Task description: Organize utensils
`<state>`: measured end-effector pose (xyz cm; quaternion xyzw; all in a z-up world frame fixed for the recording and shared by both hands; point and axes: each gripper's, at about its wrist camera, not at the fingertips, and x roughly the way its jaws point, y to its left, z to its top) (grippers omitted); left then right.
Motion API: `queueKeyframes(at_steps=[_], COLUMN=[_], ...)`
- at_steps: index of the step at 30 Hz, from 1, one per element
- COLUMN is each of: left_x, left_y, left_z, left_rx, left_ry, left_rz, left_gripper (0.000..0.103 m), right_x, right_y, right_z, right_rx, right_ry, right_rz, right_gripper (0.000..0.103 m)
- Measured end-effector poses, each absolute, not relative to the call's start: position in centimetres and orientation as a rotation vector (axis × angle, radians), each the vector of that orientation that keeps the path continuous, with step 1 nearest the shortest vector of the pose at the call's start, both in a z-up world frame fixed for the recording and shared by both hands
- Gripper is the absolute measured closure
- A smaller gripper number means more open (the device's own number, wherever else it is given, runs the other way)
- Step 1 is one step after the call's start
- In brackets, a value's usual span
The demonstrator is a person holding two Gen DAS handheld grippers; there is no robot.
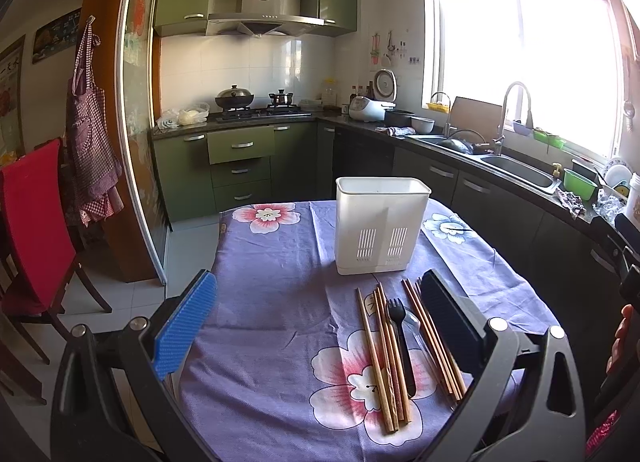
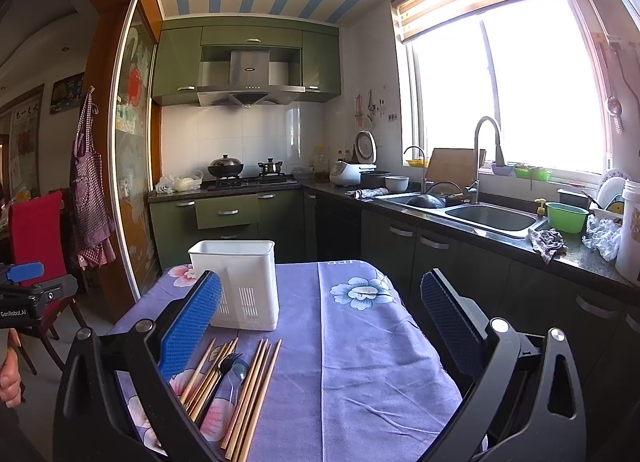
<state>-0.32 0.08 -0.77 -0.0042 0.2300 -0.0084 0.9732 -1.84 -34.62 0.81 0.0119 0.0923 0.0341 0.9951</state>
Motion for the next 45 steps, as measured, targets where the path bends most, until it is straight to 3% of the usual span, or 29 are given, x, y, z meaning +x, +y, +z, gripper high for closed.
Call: queueKeyframes(at_steps=[45], left_x=[-0.39], left_y=[0.02], left_z=[-0.95], left_rx=[-0.01], left_ry=[0.463], left_rz=[-0.017], left_gripper=[0.006], right_x=[-1.52], right_y=[-34.76], right_z=[0.52], right_rx=[0.021], right_ry=[0.189], right_rz=[0.062], right_gripper=[0.004])
